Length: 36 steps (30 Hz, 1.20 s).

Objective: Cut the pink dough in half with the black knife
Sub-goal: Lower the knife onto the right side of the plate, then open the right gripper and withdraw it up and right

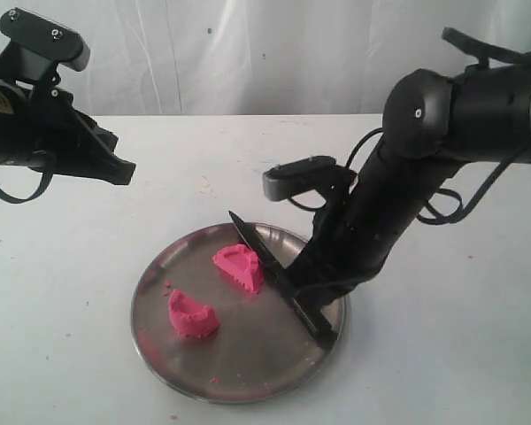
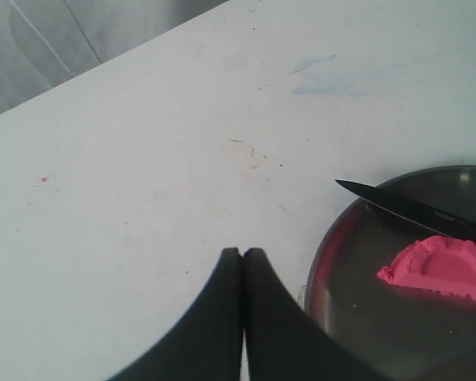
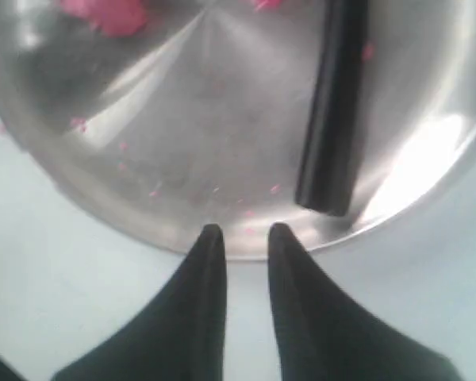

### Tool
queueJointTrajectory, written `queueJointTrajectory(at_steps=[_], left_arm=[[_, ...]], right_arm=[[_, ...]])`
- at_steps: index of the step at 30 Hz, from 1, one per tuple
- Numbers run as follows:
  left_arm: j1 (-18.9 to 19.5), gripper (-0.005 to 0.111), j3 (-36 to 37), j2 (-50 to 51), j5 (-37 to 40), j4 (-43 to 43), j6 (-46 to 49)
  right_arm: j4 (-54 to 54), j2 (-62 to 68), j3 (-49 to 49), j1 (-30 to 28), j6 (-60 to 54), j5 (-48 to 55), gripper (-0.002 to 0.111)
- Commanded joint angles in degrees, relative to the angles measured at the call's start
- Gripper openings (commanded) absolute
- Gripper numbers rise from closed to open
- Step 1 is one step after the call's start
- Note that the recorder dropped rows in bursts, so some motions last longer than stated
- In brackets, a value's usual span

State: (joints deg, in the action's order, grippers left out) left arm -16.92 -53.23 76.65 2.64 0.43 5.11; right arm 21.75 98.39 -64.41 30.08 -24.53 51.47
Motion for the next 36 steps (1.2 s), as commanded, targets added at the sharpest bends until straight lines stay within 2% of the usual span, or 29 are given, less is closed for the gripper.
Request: queueJointTrajectory(at_steps=[1,10,21,32,34,36], left_arm=[[0.2,0.000,-0.1,-0.6,0.9,-0.4,-0.5],[0.2,0.000,-0.1,-0.6,1.3,-0.4,-0.5],[0.2,0.000,-0.1,-0.6,1.5,-0.4,-0.5],[0.2,0.000,-0.1,-0.6,1.3,0.3,1.4],[0.2,0.000,-0.1,-0.6,1.9,0.3,4.5],[0.7,0.000,-0.1,-0.2,3.5,0.3,5.6]], right_arm=[[2.2,1.2,2.2,4.2,-2.9,2.5,0.000],[2.9,5.8,3.9,12.7,-6.9,4.6,0.000],[-1.6,8.5,3.9,12.8,-3.1,-2.9,0.000],[-4.1,3.5,1.9,12.7,-0.6,-3.2,0.000],[-7.1,0.5,1.6,12.6,-1.1,-5.8,0.000],[-14.7,-1.5,2.4,11.1,2.5,-12.1,0.000]])
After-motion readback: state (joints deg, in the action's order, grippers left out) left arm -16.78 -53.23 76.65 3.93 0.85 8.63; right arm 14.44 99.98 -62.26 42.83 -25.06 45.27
